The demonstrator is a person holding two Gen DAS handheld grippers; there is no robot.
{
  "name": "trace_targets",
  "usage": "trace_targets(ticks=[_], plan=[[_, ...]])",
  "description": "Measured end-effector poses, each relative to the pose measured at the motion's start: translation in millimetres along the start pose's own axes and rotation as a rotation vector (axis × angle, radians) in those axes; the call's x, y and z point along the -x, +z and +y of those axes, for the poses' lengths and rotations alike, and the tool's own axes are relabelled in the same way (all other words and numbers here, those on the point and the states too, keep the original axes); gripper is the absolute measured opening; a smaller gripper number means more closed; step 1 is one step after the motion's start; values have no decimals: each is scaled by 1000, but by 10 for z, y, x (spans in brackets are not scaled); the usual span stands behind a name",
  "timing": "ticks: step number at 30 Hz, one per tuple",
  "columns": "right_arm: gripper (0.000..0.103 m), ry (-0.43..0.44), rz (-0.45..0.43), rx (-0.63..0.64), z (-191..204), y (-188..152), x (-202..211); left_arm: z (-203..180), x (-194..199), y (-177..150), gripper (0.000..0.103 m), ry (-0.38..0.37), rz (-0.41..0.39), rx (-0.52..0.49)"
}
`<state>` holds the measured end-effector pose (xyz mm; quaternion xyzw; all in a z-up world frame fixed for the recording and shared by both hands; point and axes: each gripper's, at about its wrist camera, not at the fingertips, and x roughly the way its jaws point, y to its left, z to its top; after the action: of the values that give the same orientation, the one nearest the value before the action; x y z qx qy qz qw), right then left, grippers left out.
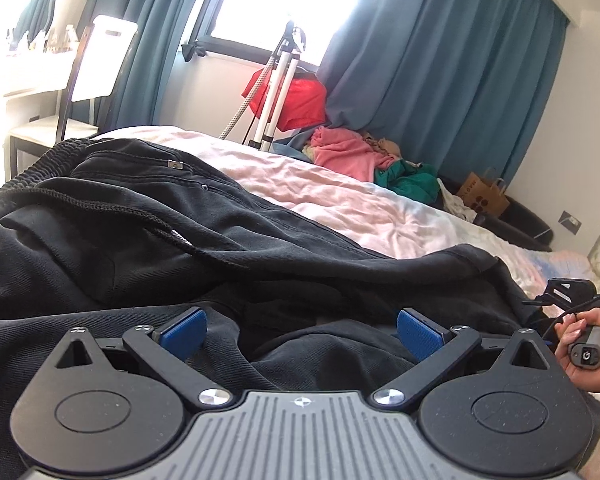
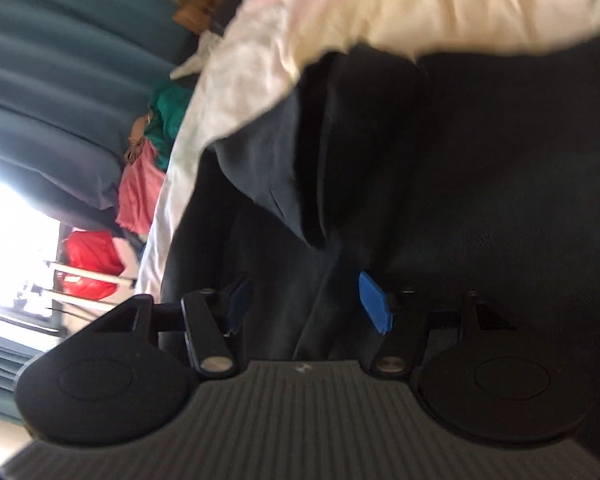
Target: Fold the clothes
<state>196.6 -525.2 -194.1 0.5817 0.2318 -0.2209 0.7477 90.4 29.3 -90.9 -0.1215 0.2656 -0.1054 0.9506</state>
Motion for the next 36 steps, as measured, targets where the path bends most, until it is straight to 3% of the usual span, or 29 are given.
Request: trace_targets(ticks=[3, 7, 10, 14, 16, 19, 24, 28, 33, 36], plan=[[62, 49, 31, 62, -23, 39, -141, -8, -41, -9, 102, -5, -2, -6], [63, 62, 21, 324, 165, 21, -319, 80, -126, -23, 102, -8, 22, 42], [62, 73, -98, 397, 270, -33, -251, 178, -208, -13, 102, -24, 38, 105], [61, 147, -268, 353, 386, -63, 11, 210, -284, 0, 102, -32, 34, 128], [62, 70, -180, 321, 426, -62, -52, 207, -321, -3, 102, -34, 37, 126], [62, 50, -20, 127, 272, -152, -168, 192, -377, -14, 102, -31, 50, 120], [61, -40, 81, 93, 403, -410, -232, 186, -375, -24, 102, -40, 56, 117], [62, -33, 212, 24, 432, -575, -276, 196, -367, -27, 102, -46, 57, 129], [60, -29, 224, -48, 316, -675, -382, 186, -356, -29, 102, -47, 57, 134], [60, -50, 271, -142, 301, -705, -229, 181, -358, -28, 102, -49, 59, 134]])
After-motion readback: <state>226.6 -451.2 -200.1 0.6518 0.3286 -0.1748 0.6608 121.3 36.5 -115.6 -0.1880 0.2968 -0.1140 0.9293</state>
